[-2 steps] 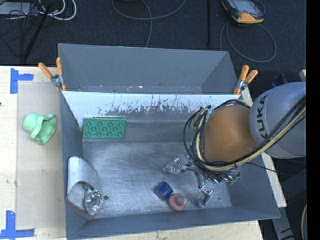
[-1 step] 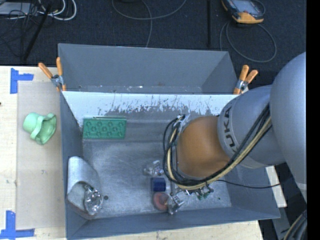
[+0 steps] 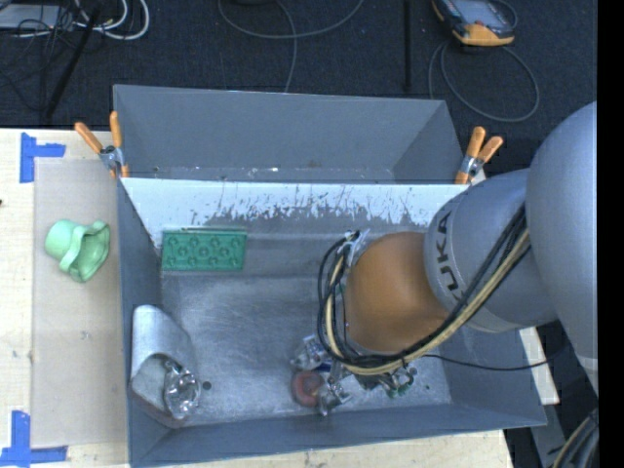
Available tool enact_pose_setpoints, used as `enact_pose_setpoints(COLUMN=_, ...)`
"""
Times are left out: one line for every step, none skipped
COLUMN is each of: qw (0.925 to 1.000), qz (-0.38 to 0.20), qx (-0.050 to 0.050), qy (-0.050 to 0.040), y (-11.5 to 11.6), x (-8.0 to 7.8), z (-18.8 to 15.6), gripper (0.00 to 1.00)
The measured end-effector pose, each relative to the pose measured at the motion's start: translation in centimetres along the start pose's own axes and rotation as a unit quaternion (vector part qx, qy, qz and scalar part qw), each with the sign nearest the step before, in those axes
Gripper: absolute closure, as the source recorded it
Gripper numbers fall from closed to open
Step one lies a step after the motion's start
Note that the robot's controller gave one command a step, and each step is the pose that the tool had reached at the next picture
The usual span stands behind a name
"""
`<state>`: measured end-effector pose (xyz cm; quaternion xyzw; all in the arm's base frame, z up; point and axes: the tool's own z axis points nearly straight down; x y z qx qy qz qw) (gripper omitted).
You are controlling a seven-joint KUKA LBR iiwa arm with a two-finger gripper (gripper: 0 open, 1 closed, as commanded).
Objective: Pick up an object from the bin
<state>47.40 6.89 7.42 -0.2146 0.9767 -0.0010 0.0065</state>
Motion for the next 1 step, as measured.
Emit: enact_pose_setpoints(qw=0.9993, qz=-0.038, qx=-0.001, qy=0.0023, y=-1.27, x=-0.39, z=-19.13, gripper=1.00)
